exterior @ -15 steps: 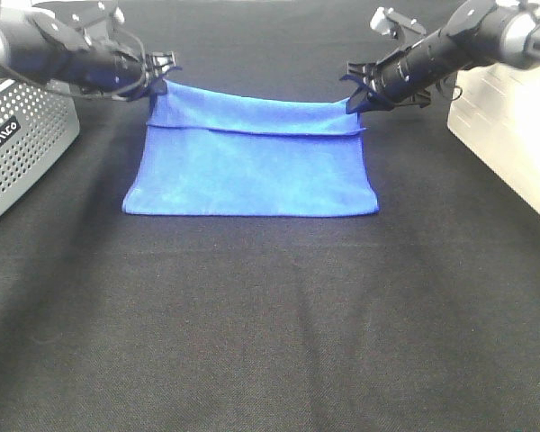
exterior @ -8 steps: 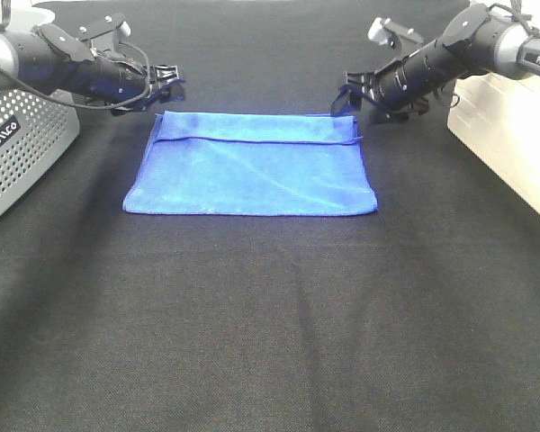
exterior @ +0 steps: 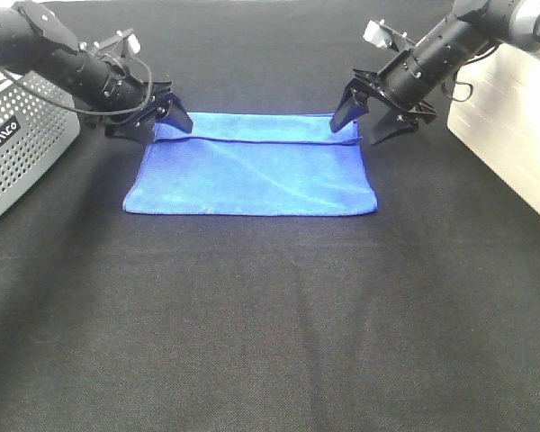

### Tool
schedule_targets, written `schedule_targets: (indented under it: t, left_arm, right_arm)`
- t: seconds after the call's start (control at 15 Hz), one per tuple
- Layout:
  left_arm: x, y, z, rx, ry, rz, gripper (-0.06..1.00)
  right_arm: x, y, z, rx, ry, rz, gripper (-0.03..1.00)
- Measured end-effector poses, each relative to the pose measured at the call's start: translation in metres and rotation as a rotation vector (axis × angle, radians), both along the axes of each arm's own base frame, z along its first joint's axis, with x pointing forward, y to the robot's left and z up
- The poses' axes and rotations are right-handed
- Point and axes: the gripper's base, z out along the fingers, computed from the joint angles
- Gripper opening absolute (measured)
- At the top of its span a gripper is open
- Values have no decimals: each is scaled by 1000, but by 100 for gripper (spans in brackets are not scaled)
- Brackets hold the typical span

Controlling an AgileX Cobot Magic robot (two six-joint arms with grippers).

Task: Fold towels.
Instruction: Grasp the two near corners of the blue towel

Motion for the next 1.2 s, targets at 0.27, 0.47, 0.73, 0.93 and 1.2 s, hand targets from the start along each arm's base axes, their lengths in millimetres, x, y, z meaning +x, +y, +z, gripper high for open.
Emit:
schedule_targets:
  t: [0.27,0.47,0.73,0.93,1.2]
  left_arm:
    - [-34,1,9,10,134,-17,71]
    - [-62,9,-6,43,182,76,71]
    - [-89,22,-9,93,118,216,71]
    - [-88,22,-21,84,138,245,71]
    - [-87,21,-32,67,164,265,71]
  right_arm:
    - [-12,-1,14,-7,82,-20,73]
    - [-27,-4,21,-32,123,-15,73]
    - [-59,-12,-8,-83,162,-80,73]
    - [-62,-14,-22,-99,151,-99,73]
    - [-57,-13,-29,-83,112,-128,73]
